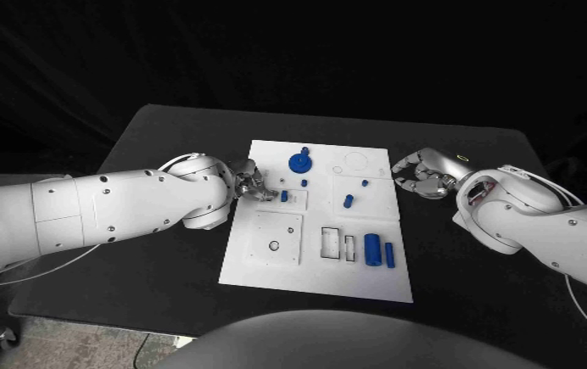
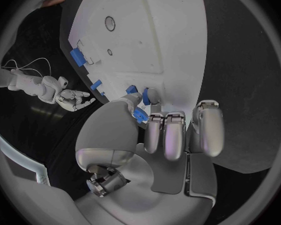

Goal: Assemble the parts on the task board

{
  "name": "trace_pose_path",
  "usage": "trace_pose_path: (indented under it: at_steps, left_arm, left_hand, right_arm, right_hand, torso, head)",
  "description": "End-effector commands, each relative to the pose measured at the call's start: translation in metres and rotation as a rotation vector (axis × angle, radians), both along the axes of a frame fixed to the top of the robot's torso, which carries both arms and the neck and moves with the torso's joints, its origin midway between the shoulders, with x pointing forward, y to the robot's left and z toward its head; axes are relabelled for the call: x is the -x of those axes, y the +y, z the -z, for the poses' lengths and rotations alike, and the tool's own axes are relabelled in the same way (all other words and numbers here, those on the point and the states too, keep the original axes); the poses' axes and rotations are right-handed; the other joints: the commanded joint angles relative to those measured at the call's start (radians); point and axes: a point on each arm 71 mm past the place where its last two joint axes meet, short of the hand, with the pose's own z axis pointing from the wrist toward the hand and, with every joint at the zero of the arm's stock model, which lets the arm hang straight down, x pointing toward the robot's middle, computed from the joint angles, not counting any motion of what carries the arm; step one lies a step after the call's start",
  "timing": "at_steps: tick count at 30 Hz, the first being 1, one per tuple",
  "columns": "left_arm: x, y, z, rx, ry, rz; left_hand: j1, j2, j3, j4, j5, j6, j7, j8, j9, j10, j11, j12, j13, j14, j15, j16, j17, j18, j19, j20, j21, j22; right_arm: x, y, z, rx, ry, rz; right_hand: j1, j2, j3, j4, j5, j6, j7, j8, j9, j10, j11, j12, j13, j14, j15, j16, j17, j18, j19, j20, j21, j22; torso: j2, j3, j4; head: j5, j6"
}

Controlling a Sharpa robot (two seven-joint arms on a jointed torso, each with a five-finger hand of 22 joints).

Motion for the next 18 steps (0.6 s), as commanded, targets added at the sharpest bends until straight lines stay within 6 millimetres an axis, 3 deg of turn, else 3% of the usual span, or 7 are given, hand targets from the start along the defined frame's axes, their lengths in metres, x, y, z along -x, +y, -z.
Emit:
trace_pose_path:
  at_steps: [1, 3, 9, 16, 18]
  left_arm:
    - [0.0052, -0.0001, 0.0083, -0.033, 0.06, 0.03]
    - [0.0051, 0.0003, 0.0086, -0.035, 0.062, 0.032]
    - [0.004, 0.0015, 0.0091, -0.032, 0.061, 0.037]
    - [0.0022, 0.0024, 0.0094, -0.016, 0.056, 0.039]
    - [0.0017, 0.0028, 0.0095, -0.013, 0.053, 0.037]
  left_hand:
    - [-0.063, 0.003, -0.044, 0.002, -0.084, 0.002, 0.007, -0.007, -0.004, 0.104, 0.006, 0.002, 0.263, 0.105, 0.009, 0.002, 0.263, 0.004, 0.001, 0.011, -0.004, 0.186]
    - [-0.094, 0.006, -0.074, 0.003, -0.107, 0.003, 0.008, -0.009, -0.005, 0.104, 0.006, 0.002, 0.263, 0.105, 0.009, 0.002, 0.263, 0.004, 0.0, 0.011, -0.005, 0.187]
    - [-0.148, 0.027, -0.126, 0.004, -0.116, 0.013, 0.006, -0.003, 0.0, 0.104, 0.006, 0.002, 0.263, 0.105, 0.009, 0.002, 0.263, 0.005, 0.0, 0.012, -0.008, 0.188]
    - [-0.17, 0.055, -0.154, 0.004, -0.098, 0.018, 0.003, 0.012, 0.014, 0.104, 0.004, 0.002, 0.263, 0.105, 0.008, 0.002, 0.263, 0.005, -0.001, 0.011, -0.011, 0.189]
    - [-0.178, 0.073, -0.163, 0.004, -0.066, 0.017, 0.002, 0.017, 0.02, 0.104, 0.003, 0.002, 0.263, 0.105, 0.007, 0.002, 0.263, 0.005, -0.002, 0.011, -0.012, 0.19]
  right_arm:
    - [0.0006, 0.0009, 0.0017, 0.007, 0.012, -0.008]
    - [0.0007, 0.001, 0.002, 0.007, 0.013, -0.008]
    - [0.0009, 0.0012, 0.003, 0.007, 0.015, -0.008]
    - [0.0009, 0.0013, 0.0039, 0.006, 0.017, -0.008]
    - [0.001, 0.0011, 0.0041, 0.006, 0.017, -0.007]
  right_hand:
    - [0.006, 0.001, 0.006, -0.001, 0.007, 0.006, 0.002, -0.004, -0.001, 0.103, 0.009, 0.004, 0.264, 0.104, 0.006, 0.003, 0.263, -0.007, 0.104, 0.006, 0.004, 0.263]
    - [0.006, 0.001, 0.006, -0.001, 0.007, 0.006, 0.002, -0.004, -0.001, 0.103, 0.009, 0.004, 0.264, 0.104, 0.006, 0.003, 0.263, -0.007, 0.104, 0.006, 0.004, 0.263]
    - [0.006, 0.001, 0.008, -0.002, 0.008, 0.007, 0.003, -0.004, -0.001, 0.103, 0.009, 0.004, 0.264, 0.104, 0.006, 0.003, 0.263, -0.007, 0.104, 0.006, 0.004, 0.263]
    - [0.006, 0.001, 0.008, -0.002, 0.008, 0.007, 0.003, -0.004, -0.001, 0.103, 0.009, 0.004, 0.264, 0.104, 0.006, 0.003, 0.263, -0.007, 0.104, 0.006, 0.004, 0.263]
    - [0.006, 0.001, 0.008, -0.002, 0.008, 0.007, 0.003, -0.004, -0.001, 0.103, 0.009, 0.004, 0.264, 0.104, 0.006, 0.003, 0.263, -0.007, 0.104, 0.006, 0.004, 0.263]
  torso:
    - [0.0, -0.0003, 0.0001]
    - [0.0, -0.0006, 0.0004]
    - [-0.001, -0.0001, 0.0001]
    - [0.0, -0.0001, -0.0009]
    - [0.0, -0.0002, -0.0006]
  head:
    - [0.0, 0.0]
    - [0.0, 0.0]
    - [0.002, 0.0]
    - [0.001, 0.0]
    - [0.001, 0.0]
